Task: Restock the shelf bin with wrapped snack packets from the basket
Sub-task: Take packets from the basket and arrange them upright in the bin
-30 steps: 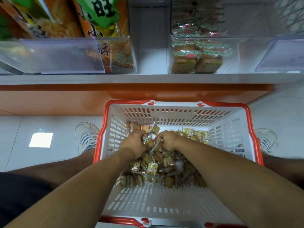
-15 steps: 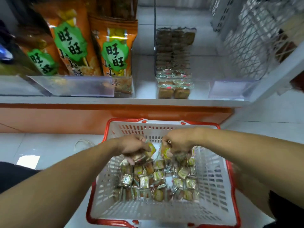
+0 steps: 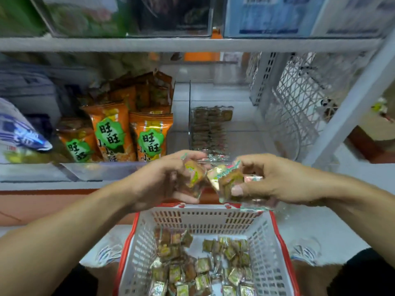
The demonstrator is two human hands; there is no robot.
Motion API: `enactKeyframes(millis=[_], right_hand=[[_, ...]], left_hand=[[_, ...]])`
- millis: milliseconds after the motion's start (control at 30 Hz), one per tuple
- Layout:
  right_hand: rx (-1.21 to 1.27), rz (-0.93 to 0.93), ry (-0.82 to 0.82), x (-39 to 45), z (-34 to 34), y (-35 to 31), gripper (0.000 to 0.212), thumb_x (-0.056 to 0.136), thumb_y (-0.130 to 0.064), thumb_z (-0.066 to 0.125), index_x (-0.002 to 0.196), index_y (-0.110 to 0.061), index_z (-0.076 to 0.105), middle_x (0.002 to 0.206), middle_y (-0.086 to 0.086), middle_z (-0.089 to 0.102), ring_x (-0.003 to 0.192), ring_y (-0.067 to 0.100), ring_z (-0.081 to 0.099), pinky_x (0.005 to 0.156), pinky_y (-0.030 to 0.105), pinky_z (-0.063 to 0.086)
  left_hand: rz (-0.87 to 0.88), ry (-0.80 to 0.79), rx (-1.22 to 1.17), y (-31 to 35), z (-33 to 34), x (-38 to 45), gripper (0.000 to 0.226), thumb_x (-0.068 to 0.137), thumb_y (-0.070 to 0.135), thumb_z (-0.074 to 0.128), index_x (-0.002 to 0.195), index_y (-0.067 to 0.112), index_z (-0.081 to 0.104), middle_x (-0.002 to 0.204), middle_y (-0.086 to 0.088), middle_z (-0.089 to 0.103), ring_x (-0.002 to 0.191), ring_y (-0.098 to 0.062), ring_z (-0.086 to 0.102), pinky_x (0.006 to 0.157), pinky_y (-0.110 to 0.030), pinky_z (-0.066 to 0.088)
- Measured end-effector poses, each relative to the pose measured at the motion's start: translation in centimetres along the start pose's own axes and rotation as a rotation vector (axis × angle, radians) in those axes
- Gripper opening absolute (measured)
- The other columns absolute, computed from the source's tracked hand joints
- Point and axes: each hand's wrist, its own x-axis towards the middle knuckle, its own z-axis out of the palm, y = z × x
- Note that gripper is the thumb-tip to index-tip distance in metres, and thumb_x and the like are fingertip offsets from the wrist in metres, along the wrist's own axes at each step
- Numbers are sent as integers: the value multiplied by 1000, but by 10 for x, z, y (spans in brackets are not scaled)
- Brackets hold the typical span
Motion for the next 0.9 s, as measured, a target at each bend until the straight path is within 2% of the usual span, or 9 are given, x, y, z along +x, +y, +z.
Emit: enactKeyframes(millis=[100,200,333,467,533,667,767,833,900], right_hand=[[124,-39,87,2,5,9,19,84,-28,75,100,-20,70,96,-4,74,89,13,62,77,38,48],[205,-43,105,4,8,17,22,83,-28,76,103,-21,71,99,6,73,91,25,57,75,57,47],[320,-81,100,3,4,17,21,88,-21,72,105,-33,74,104,0,77,85,17,66,59,25,50],[406,-101,182,2,3,18,21,88,-12,71,106,-21,75,108,6,77,89,9,74,68,12,54],[381,-68,187,3,5,19,25,85,-20,75,110,-19,73,113,7,76,98,13,73,79,21,56],[327,-11,217,7,12,23,39,83,-34,79,118,-21,71,121,7,73,114,29,68,104,62,47],[329,2,202,9,14,21,42,82,-41,80,120,-25,70,122,5,72,116,38,66,100,76,40],[316,23,198,9,14,18,43,81,-44,81,119,-26,71,122,4,72,116,47,63,93,82,39],[260,29,209,10,15,15,42,78,-49,82,113,-27,73,116,4,74,110,41,68,90,78,44]], left_hand=[[38,6,-137,1,7,7,44,70,6,60,105,24,78,130,-7,71,104,-30,70,74,-44,64],[66,23,-158,5,22,13,26,73,8,66,91,24,76,131,-7,70,111,-35,64,76,-45,64],[92,136,-122,14,28,11,17,70,10,74,78,25,73,122,-3,75,106,-28,70,63,-35,63],[34,206,-9,9,27,7,24,76,0,76,83,24,75,95,-9,72,83,-19,70,61,-34,62],[-13,178,-22,5,30,5,27,80,-4,73,87,22,77,95,-11,73,82,-21,70,60,-35,63],[-114,55,-58,0,40,0,43,66,-4,69,101,19,79,107,-15,76,93,-26,69,65,-37,64],[-147,4,-64,-2,41,-3,53,66,-4,77,111,23,78,121,-17,73,102,-27,65,75,-38,63],[-149,-15,-52,-2,42,-5,55,63,14,91,114,29,77,125,-17,72,108,-24,67,77,-38,62],[-138,24,-25,-6,45,-4,59,59,33,96,114,31,77,118,-10,76,106,-18,73,71,-35,62]])
